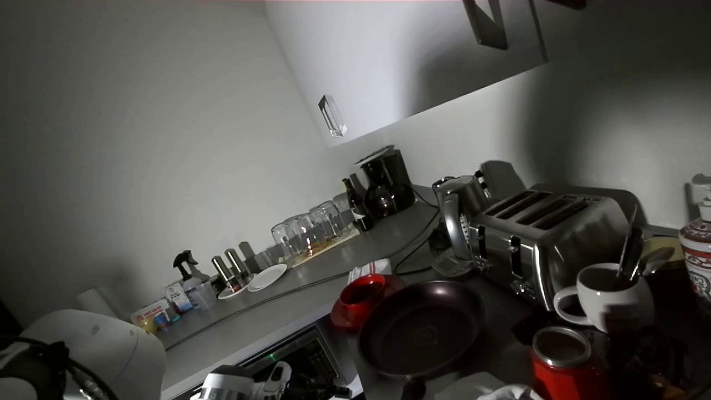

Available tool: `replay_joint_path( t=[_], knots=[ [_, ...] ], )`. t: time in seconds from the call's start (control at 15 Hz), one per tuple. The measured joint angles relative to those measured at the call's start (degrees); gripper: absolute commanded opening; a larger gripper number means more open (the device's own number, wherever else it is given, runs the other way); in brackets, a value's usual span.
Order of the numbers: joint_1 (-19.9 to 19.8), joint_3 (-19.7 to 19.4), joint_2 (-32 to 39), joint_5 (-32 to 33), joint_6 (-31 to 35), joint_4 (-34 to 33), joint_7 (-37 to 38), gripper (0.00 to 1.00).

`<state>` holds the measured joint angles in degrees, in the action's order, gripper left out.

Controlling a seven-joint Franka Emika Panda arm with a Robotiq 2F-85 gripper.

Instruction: Open the topmost drawer

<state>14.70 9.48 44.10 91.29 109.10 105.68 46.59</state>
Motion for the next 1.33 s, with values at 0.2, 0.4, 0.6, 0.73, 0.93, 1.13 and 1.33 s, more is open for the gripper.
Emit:
replay_joint_path(
  t=[0.2, 0.4, 0.6, 0.73, 0.93, 1.13, 1.33],
  knots=[
    [-0.2, 0.0, 0.4, -0.1, 0.5, -1.2, 0.1, 1.0],
    [-0.3, 0.3, 1.0, 0.5, 4.0, -2.6, 0.2, 1.0],
    [-0.3, 0.4, 1.6, 2.0, 9.0, -3.4, 0.2, 1.0],
    [-0.3, 0.4, 2.3, 3.2, 10.9, -3.8, 0.2, 1.0],
    [-0.3, 0.1, 3.1, 4.6, 12.0, -4.6, 0.2, 1.0],
    [-0.6, -0.3, 3.1, 6.8, 12.5, -5.5, -0.2, 1.0],
    [-0.8, -0.4, 3.1, 9.7, 12.9, -6.5, -1.9, 1.0]
  ],
)
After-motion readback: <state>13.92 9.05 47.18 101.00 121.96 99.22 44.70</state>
